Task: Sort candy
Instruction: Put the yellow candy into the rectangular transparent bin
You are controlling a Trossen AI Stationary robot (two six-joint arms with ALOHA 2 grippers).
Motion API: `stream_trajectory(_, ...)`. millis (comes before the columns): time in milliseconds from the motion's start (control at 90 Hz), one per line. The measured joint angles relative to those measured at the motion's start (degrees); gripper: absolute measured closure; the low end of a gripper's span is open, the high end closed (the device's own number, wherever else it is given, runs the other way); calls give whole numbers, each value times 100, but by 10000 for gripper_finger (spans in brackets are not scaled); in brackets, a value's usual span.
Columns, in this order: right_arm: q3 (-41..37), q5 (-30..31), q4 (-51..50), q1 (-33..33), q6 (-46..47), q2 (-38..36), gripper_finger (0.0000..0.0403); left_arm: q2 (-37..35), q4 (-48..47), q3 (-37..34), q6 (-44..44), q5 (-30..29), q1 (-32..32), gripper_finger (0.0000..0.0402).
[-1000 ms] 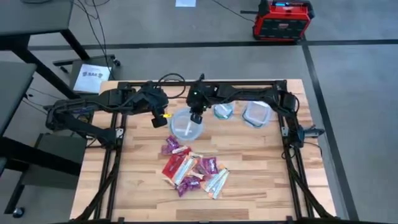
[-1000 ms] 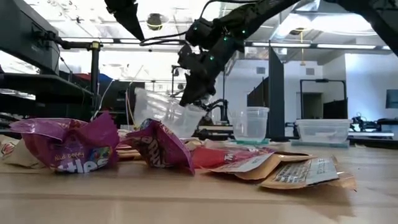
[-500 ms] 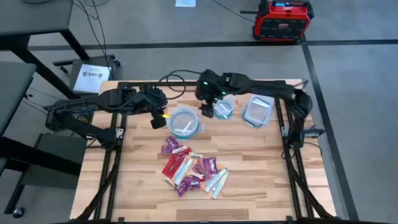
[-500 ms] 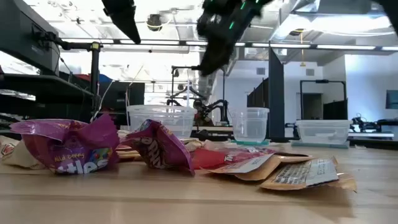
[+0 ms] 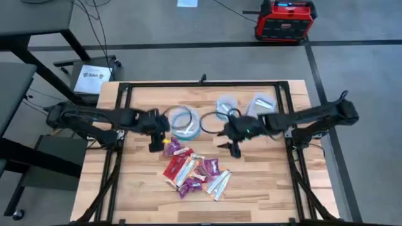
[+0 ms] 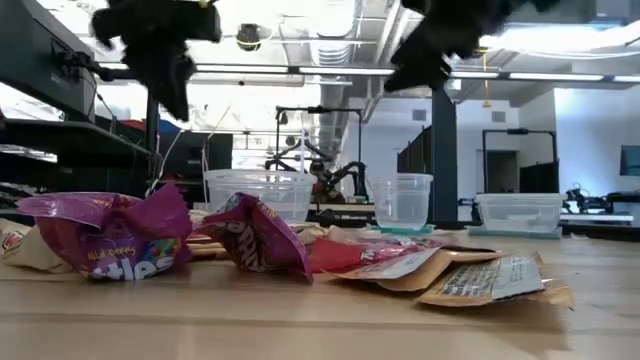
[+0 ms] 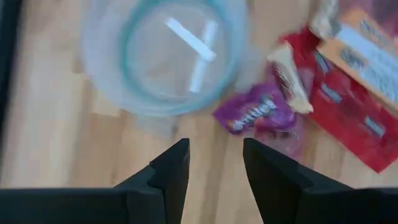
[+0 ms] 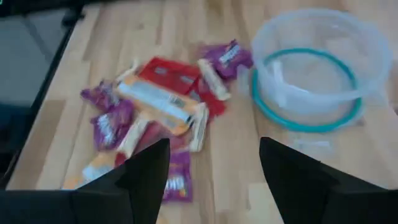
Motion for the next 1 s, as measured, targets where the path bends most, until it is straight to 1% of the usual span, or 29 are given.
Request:
stream_trajectory(56, -421, 326, 758, 350, 192, -26, 168, -1, 408, -322, -109, -75, -287, 263)
stream_trajectory(122, -813, 469, 1551, 704, 409, 67, 168, -1, 927, -705, -190, -281, -622, 263)
stream_trajectory(222, -1145, 602, 2246, 1011, 931, 396, 168, 19, 1763, -1219, -56, -418, -908, 263)
stream_trajectory(300, -1170, 605, 2348, 1079, 1253, 733, 168, 76, 2164, -1488, 272, -431, -969, 263)
stream_trajectory(378, -1155, 604, 2405, 1065, 1358, 1000, 169, 174, 2405, -1587, 574, -454, -1017, 263)
stream_trajectory(511, -1110, 613, 2776, 1010, 1096, 1276, 174, 511, 2365, -1616, 960, -443, -1006, 263)
stream_trajectory(578, -1105, 610, 2870, 987, 965, 1310, 178, 741, 2454, -1618, 1257, -523, -983, 263)
stream_trajectory(778, -1105, 608, 2906, 983, 863, 1309, 184, 1567, 2995, -1618, 2107, -1049, -847, 263)
stream_trajectory(856, -1105, 608, 2899, 992, 863, 1309, 184, 1727, 3208, -1593, 2188, -1168, -835, 263)
stream_trajectory(1000, -1105, 606, 2887, 1038, 861, 1309, 184, 1766, 3264, -1499, 2110, -1156, -831, 268)
